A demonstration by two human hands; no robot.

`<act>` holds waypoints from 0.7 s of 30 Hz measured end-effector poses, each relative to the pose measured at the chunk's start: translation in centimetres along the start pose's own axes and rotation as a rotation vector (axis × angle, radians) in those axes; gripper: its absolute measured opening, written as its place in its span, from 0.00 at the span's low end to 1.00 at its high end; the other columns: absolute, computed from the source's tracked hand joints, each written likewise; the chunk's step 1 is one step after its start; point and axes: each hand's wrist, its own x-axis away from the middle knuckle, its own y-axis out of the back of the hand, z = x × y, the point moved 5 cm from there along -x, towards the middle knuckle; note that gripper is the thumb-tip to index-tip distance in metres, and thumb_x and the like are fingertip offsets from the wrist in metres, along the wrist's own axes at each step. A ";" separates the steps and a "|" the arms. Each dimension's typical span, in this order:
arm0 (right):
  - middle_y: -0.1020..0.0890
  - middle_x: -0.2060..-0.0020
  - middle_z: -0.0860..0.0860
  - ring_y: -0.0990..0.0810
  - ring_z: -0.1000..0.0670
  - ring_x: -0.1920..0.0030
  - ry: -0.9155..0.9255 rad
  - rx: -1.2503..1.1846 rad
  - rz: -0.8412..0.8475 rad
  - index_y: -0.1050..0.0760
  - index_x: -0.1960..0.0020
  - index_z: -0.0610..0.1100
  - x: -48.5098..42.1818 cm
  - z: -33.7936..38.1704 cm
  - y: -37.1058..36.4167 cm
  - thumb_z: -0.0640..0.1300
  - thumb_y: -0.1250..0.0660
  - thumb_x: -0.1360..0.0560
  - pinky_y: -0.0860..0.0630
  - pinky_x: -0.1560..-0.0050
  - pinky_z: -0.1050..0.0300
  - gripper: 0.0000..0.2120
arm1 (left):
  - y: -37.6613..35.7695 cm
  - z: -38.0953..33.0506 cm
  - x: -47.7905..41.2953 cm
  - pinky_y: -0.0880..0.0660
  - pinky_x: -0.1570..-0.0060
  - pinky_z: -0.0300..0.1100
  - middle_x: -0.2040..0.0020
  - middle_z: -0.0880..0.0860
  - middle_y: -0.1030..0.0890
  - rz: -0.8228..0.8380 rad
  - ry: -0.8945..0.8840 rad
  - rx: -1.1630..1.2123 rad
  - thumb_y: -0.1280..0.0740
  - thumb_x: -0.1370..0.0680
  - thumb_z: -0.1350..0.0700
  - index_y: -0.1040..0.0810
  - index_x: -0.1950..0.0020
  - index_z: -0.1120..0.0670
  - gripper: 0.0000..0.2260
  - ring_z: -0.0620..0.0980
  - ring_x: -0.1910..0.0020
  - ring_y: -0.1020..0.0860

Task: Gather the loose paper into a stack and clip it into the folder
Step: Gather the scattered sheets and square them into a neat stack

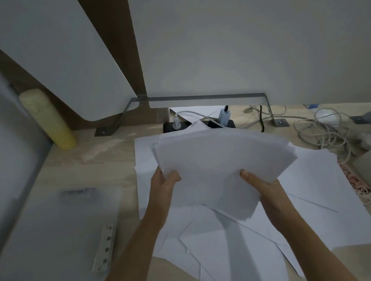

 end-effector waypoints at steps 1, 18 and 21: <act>0.14 0.56 0.55 0.17 0.53 0.52 0.022 0.000 0.002 0.20 0.52 0.50 0.1 0.3 0.4 0.48 0.28 0.36 0.22 0.51 0.57 0.13 | 0.4 -0.3 0.1 0.27 0.63 0.27 0.59 0.48 0.21 -0.004 -0.030 0.003 0.39 0.35 0.60 0.24 0.52 0.53 0.13 0.40 0.60 0.23; 0.19 0.51 0.51 0.23 0.50 0.45 -0.048 0.163 -0.049 0.24 0.48 0.45 -0.3 -2.6 1.5 0.36 0.36 0.27 0.31 0.39 0.53 0.10 | 0.1 0.0 0.9 0.27 0.61 0.26 0.58 0.49 0.22 0.013 -0.025 -0.064 0.37 0.31 0.62 0.26 0.53 0.53 0.09 0.37 0.61 0.23; 0.19 0.53 0.50 0.24 0.49 0.46 -0.066 0.176 -0.107 0.24 0.52 0.44 -0.3 -2.9 1.4 0.36 0.37 0.26 0.31 0.40 0.52 0.07 | 0.1 -0.1 1.2 0.26 0.62 0.27 0.58 0.49 0.22 -0.003 -0.030 -0.065 0.38 0.33 0.61 0.25 0.51 0.53 0.12 0.36 0.62 0.22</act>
